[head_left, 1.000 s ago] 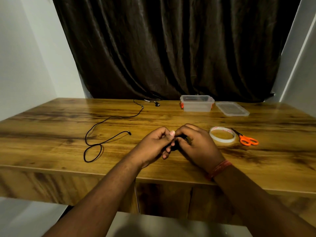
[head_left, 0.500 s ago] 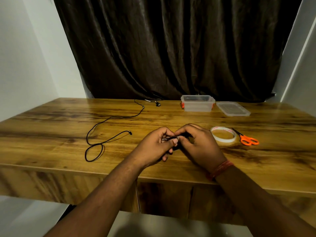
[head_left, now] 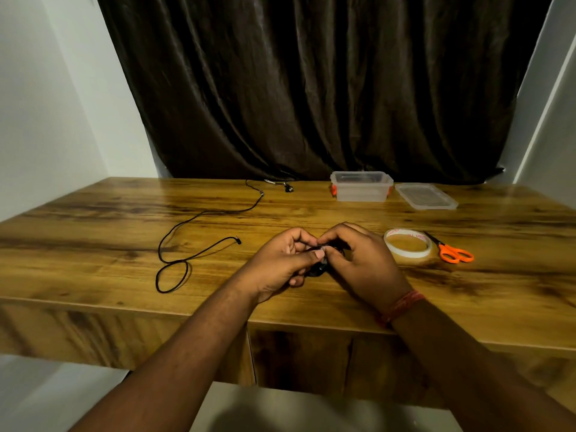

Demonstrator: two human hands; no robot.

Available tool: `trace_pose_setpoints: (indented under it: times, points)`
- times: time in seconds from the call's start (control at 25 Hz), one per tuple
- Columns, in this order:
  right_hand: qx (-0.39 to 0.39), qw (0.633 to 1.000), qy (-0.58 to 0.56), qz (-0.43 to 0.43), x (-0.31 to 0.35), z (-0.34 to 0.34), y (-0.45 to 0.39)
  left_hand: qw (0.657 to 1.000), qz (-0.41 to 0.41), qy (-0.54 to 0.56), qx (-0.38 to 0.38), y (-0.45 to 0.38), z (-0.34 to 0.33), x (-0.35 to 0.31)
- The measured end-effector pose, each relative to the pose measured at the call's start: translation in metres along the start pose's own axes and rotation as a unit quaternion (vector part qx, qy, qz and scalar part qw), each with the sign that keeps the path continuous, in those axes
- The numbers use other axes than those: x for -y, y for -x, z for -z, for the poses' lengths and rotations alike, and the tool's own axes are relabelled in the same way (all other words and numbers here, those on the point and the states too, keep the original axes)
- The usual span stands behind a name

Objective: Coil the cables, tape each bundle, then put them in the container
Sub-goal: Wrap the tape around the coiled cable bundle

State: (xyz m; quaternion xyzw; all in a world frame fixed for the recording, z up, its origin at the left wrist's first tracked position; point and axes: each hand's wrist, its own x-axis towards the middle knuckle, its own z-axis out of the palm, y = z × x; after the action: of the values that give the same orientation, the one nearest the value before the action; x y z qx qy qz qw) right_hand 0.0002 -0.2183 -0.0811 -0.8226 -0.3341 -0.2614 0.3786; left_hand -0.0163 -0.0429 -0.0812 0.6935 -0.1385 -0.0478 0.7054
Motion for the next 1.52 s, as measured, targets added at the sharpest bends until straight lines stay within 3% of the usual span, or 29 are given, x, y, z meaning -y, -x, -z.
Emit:
trace_pose_setpoints:
  times: [0.24,0.48,0.64,0.8,1.0,1.16,1.36,1.44,1.52]
  points:
    - [-0.002,1.000,-0.007,-0.020,0.001,0.002,0.000,0.999,-0.003,-0.037,0.004,0.002,-0.003,0.000]
    - [0.000,0.999,-0.010,-0.034,0.001,0.001,-0.001,0.984,-0.041,-0.164,-0.051,0.002,-0.004,0.003]
    - [0.001,0.999,-0.014,-0.030,0.002,0.001,0.000,0.948,-0.081,-0.293,-0.094,0.003,-0.005,0.004]
    - [0.000,0.999,-0.025,-0.025,0.001,0.001,0.001,0.885,-0.183,-0.409,-0.127,0.005,-0.012,-0.001]
    - [0.018,0.995,-0.073,-0.062,0.003,0.000,0.002,0.846,-0.236,-0.456,-0.141,0.005,-0.014,0.003]
    - [0.070,0.955,-0.234,-0.169,-0.003,-0.002,0.001,0.858,-0.225,-0.442,-0.137,0.006,-0.014,0.004]
    - [0.090,0.828,-0.494,-0.249,0.000,0.005,-0.001,0.819,-0.258,-0.494,-0.137,0.005,-0.014,0.006]
    - [0.062,0.802,-0.524,-0.281,-0.002,0.005,-0.003,0.811,-0.269,-0.504,-0.127,0.008,-0.016,0.005]
    - [0.046,0.804,-0.511,-0.300,-0.004,0.002,-0.005,0.802,-0.273,-0.519,-0.114,0.011,-0.018,0.004]
